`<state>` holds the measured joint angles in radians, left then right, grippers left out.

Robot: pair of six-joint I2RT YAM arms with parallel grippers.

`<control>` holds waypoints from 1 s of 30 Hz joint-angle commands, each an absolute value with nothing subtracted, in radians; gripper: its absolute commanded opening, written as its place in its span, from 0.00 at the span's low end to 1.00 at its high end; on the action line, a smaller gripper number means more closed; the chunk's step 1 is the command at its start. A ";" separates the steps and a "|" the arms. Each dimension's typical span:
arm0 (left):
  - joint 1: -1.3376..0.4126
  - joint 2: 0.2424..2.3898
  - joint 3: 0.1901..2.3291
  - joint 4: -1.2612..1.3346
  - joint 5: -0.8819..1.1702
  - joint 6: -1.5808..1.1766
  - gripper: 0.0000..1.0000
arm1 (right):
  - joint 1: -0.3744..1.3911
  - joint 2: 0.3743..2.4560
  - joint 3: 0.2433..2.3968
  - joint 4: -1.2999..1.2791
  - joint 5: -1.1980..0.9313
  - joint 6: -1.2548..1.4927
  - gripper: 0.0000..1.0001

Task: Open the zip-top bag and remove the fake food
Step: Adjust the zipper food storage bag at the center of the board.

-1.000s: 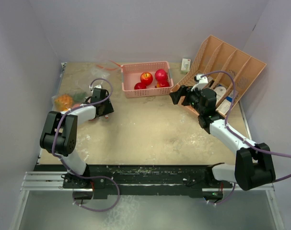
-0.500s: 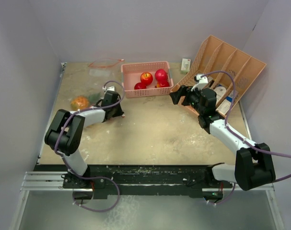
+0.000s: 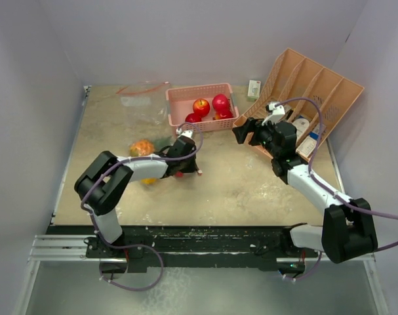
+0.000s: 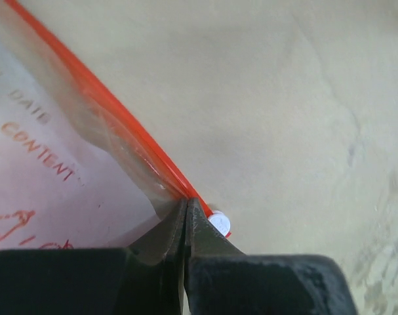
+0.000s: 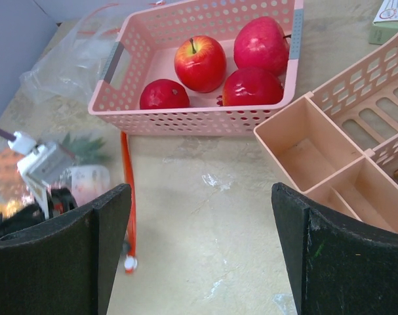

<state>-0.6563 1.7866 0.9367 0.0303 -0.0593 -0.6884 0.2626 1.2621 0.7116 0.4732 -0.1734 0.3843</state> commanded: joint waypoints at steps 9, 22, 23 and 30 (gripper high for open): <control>-0.788 1.649 0.948 -0.107 -0.157 -0.712 0.45 | 0.304 1.321 0.705 0.513 -0.210 0.383 0.89; -0.765 1.360 0.868 -0.147 -0.397 -0.681 0.56 | 0.525 1.453 0.800 0.481 -0.066 0.324 0.91; -0.742 1.360 0.862 -0.170 -0.408 -0.699 0.54 | 0.536 1.474 0.805 0.484 -0.069 0.328 0.91; -0.630 1.405 0.754 -0.096 -0.279 -0.720 0.35 | 0.621 1.561 0.855 0.486 -0.043 0.333 0.91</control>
